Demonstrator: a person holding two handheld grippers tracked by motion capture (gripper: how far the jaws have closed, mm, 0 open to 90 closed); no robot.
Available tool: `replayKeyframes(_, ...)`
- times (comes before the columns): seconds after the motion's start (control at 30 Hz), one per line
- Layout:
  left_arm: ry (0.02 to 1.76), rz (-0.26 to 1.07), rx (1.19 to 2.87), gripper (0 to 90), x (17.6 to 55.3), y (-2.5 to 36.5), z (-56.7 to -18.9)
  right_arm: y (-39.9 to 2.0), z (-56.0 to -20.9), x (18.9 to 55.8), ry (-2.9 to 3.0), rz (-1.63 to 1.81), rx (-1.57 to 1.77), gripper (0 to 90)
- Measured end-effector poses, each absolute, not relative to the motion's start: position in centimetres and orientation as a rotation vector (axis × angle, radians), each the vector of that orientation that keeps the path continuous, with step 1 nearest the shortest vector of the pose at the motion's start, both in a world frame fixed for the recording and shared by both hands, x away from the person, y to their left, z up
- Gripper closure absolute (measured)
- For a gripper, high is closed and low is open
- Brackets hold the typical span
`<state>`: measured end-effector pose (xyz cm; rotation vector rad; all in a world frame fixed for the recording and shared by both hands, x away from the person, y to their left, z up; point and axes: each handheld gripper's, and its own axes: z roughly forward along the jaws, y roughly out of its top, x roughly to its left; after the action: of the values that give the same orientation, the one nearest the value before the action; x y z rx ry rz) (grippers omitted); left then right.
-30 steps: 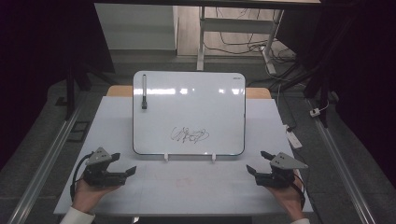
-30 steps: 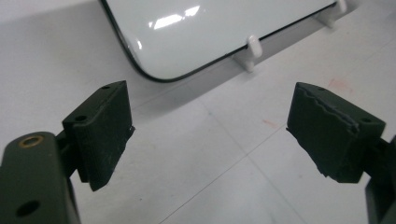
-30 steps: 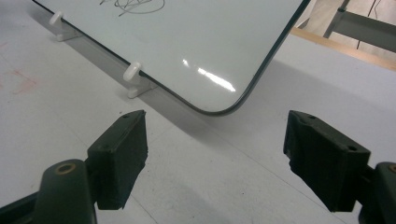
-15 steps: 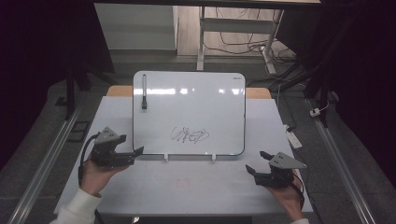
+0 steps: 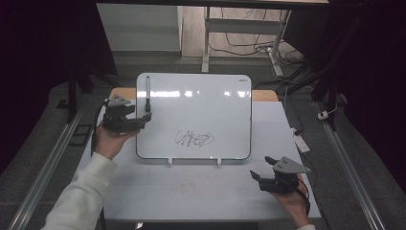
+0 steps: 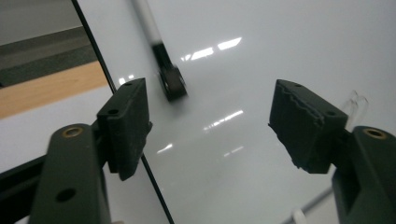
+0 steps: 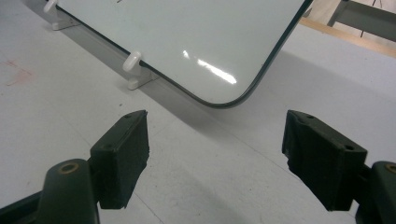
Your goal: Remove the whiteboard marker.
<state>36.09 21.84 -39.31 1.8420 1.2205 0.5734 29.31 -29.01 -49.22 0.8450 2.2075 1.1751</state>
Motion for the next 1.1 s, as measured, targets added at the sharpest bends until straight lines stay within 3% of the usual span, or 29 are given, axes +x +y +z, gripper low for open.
replayKeyframes(0.53,1.364,0.651,1.769,45.7,44.7,21.5,-37.2,-28.9,-49.5,29.3,2.219,1.170,0.858,23.1)
replayKeyframes(0.83,1.392,0.705,1.760,56.1,46.0,20.8,-37.2,-28.9,-49.6,29.3,2.219,1.161,0.865,23.1)
replayKeyframes(1.1,1.392,0.773,1.783,75.4,45.9,19.7,-37.3,-28.8,-49.7,29.4,2.221,1.151,0.868,23.0)
